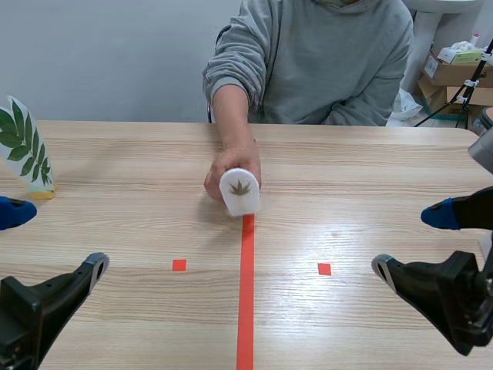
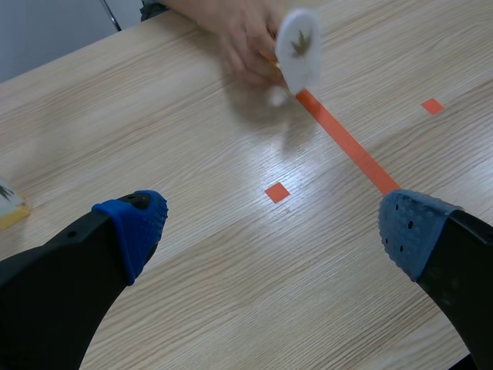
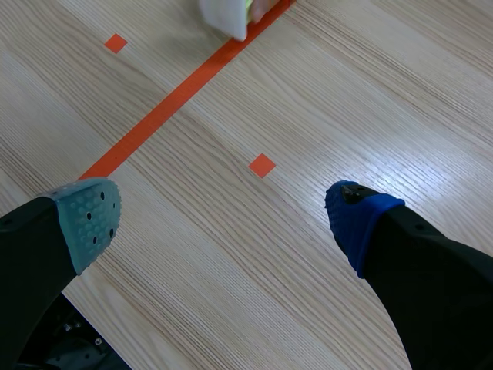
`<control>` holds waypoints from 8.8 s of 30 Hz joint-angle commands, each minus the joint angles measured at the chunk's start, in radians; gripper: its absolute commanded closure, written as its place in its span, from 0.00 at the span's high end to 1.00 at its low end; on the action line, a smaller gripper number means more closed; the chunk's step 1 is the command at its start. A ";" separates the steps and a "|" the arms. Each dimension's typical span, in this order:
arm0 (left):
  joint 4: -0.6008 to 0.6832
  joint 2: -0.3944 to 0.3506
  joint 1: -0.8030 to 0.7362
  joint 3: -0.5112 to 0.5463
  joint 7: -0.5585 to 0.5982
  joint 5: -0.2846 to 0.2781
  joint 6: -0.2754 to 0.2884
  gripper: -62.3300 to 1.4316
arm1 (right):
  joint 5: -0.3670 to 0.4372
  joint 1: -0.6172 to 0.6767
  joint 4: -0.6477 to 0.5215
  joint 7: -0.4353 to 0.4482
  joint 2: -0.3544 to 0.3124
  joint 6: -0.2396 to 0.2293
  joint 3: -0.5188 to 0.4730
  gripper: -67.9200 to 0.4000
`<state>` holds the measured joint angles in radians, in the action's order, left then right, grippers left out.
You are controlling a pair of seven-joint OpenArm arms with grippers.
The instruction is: Do the leaf sorting experiment
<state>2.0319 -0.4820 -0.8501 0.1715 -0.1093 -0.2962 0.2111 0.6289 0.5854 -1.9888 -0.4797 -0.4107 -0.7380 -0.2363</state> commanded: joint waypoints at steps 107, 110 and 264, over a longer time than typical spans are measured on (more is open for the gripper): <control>0.011 0.002 0.003 -0.003 0.003 -0.003 0.002 0.94 | -0.431 -1.115 1.101 0.195 0.211 -0.008 0.926 0.80; 0.011 0.002 0.003 -0.003 0.004 -0.003 0.002 0.94 | -0.474 -1.115 1.136 0.235 0.240 -0.008 0.926 0.77; 0.009 -0.036 0.075 -0.003 -0.075 -0.003 0.047 0.94 | -0.124 0.243 -0.225 0.027 0.045 -0.008 -0.116 0.94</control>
<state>2.0315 -0.5205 -0.7677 0.1707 -0.1997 -0.2955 0.2596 0.4992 0.8406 -2.2234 -0.4603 -0.3439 -0.7383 -0.3470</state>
